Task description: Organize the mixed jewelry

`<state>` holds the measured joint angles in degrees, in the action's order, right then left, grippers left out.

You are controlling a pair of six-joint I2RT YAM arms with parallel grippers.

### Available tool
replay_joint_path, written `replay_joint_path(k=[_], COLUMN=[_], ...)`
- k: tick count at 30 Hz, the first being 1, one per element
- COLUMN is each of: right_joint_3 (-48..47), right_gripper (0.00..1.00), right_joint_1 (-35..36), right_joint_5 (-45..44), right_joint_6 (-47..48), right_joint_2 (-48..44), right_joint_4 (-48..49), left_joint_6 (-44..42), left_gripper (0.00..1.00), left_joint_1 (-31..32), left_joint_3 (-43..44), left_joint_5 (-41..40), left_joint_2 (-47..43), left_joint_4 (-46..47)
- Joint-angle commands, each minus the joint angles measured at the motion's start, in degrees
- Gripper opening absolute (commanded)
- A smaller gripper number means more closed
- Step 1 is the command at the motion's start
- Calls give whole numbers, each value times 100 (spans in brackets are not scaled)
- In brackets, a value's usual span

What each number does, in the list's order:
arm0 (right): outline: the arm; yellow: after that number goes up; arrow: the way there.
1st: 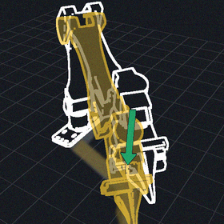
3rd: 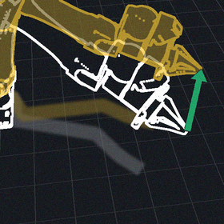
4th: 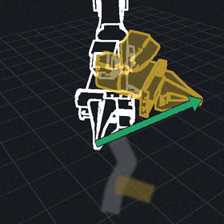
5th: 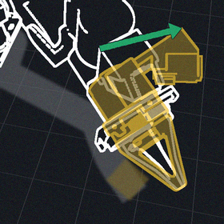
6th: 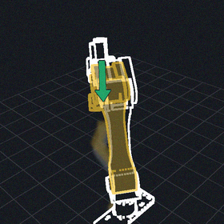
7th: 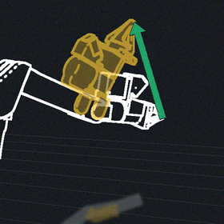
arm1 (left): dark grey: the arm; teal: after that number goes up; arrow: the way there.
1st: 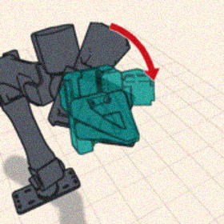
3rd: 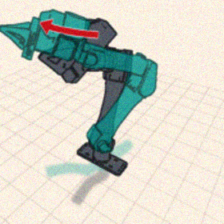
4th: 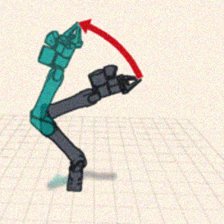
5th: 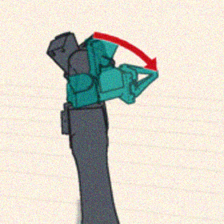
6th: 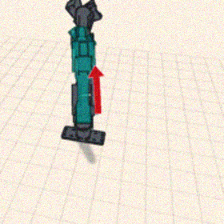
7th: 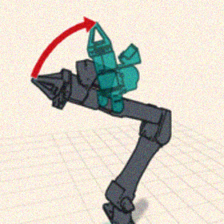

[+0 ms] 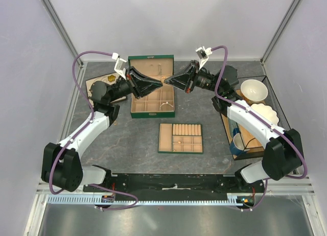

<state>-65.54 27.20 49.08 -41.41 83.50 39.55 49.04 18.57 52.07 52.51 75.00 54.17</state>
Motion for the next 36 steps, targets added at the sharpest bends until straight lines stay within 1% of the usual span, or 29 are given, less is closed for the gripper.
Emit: replay_joint_path(k=[1,11,20,31,36], right_joint_3=[50,94,111,208,182], right_gripper=[0,0,0,0,0], right_joint_1=[-13,13,31,75,75], right_joint_5=[14,31,49,49,49], right_joint_6=[-60,-69,-52,28,19], right_joint_2=[25,52,52,52,52], right_joint_4=[317,360,369,343,343], left_joint_6=[124,159,203,256,238], left_gripper=[25,24,20,18,15], left_joint_1=[50,50,50,50,50], left_joint_3=[101,110,127,154,119], left_joint_5=[-127,-136,-136,-118,-118], left_joint_2=[23,41,50,58,50], left_joint_4=[322,366,392,445,428])
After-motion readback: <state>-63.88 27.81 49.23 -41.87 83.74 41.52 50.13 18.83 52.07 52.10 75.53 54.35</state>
